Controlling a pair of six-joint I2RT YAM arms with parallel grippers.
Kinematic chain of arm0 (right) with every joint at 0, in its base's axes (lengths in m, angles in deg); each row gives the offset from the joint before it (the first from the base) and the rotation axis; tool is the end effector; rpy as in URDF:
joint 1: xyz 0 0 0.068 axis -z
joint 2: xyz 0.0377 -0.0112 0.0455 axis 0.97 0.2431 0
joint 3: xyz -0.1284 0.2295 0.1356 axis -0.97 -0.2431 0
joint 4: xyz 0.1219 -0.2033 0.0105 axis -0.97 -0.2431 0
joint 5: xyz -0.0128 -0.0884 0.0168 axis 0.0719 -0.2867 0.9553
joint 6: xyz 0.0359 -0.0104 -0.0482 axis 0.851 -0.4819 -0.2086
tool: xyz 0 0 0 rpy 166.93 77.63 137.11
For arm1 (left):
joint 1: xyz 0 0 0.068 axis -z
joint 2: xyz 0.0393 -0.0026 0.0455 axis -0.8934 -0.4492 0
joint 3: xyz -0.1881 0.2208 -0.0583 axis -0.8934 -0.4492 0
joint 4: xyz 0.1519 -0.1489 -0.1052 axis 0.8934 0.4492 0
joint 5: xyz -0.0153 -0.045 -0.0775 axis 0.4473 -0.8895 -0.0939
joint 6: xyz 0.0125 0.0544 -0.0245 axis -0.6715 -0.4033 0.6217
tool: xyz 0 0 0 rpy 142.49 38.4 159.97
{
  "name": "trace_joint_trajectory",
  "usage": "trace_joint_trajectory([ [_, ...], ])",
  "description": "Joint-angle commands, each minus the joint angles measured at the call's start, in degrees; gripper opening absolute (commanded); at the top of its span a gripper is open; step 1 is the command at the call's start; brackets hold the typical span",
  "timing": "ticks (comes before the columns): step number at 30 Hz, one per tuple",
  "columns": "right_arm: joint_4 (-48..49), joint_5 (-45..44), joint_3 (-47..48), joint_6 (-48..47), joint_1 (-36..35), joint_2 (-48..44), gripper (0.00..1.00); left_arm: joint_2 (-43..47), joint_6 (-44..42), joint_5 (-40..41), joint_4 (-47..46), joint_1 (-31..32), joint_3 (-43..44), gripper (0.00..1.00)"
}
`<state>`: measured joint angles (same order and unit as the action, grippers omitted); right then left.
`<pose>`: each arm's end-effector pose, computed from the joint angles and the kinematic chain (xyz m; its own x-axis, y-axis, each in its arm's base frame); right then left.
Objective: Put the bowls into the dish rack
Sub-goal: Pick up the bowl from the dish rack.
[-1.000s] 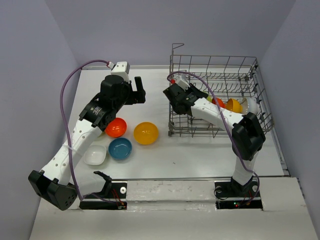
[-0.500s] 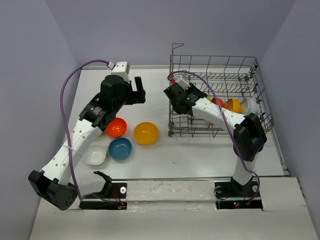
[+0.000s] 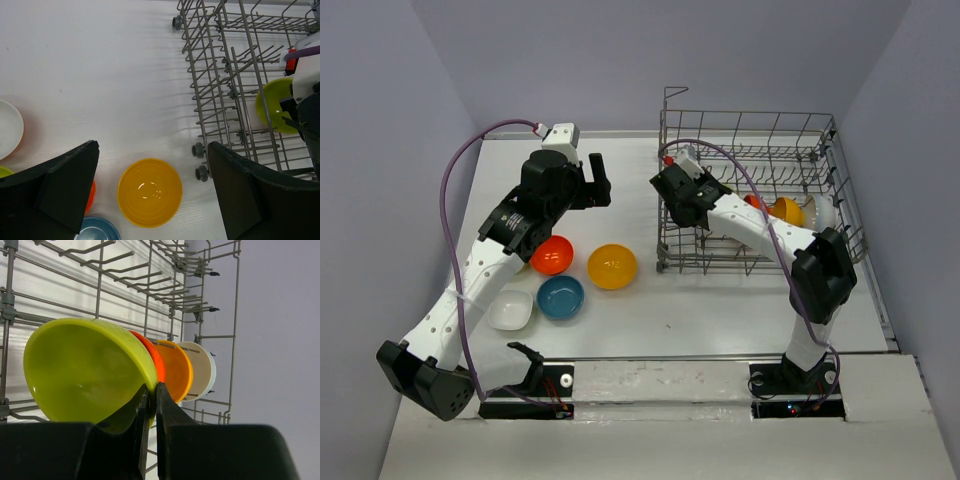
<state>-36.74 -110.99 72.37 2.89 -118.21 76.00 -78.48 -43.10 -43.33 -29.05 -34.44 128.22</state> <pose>0.2995 0.2160 0.3106 -0.6303 -0.6370 -0.4438 0.0147 0.5618 -0.8271 0.2055 -0.1060 0.4295 -0.3412 -0.1284 -0.9312 0.2763 0.9331 -0.2300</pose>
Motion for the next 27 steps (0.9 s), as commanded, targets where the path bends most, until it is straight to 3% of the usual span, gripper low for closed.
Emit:
trace_joint_trajectory([
  [1,-2.22,5.50,4.18,5.66,-0.08,-0.84,0.01,1.13,-1.13,0.84,-0.66,0.05,0.40,0.99],
  [13,-4.34,17.72,5.77,8.74,-0.08,-5.59,0.01,1.13,-1.13,0.76,-0.92,-0.03,0.05,0.99],
  [27,3.12,-1.78,3.40,5.40,0.45,-11.47,0.01,0.60,-0.34,0.14,-1.45,-0.03,0.58,0.99],
])
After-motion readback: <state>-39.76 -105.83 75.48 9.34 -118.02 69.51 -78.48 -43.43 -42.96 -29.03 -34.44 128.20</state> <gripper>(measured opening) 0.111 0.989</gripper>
